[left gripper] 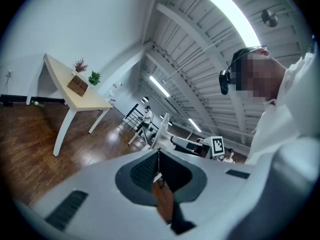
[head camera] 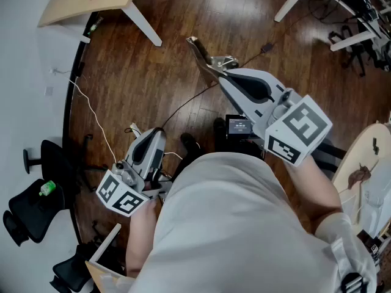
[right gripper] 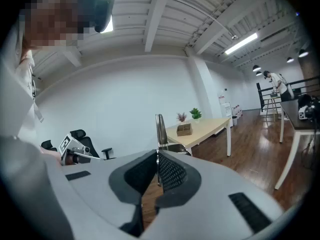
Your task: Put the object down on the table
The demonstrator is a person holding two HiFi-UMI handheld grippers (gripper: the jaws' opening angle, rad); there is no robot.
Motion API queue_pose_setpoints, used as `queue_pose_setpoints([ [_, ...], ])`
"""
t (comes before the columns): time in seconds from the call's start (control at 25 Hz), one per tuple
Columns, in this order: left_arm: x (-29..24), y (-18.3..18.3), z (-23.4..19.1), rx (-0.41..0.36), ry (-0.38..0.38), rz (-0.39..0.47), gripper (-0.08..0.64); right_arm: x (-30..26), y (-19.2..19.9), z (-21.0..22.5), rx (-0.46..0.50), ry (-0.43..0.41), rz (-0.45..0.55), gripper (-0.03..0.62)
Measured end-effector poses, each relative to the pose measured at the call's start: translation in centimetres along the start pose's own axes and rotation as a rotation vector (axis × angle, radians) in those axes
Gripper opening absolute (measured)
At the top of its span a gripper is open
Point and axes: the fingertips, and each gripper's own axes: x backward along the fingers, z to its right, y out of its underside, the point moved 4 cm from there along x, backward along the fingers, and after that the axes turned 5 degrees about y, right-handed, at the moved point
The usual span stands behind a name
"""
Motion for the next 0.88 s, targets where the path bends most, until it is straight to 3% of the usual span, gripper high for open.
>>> queue_pose_setpoints([
  [0.88, -3.4, -0.7, -0.6, -0.026, -0.038, 0.053, 0.002, -1.6, 0.0, 2.6, 0.021, -0.084, -0.034, 0.009],
])
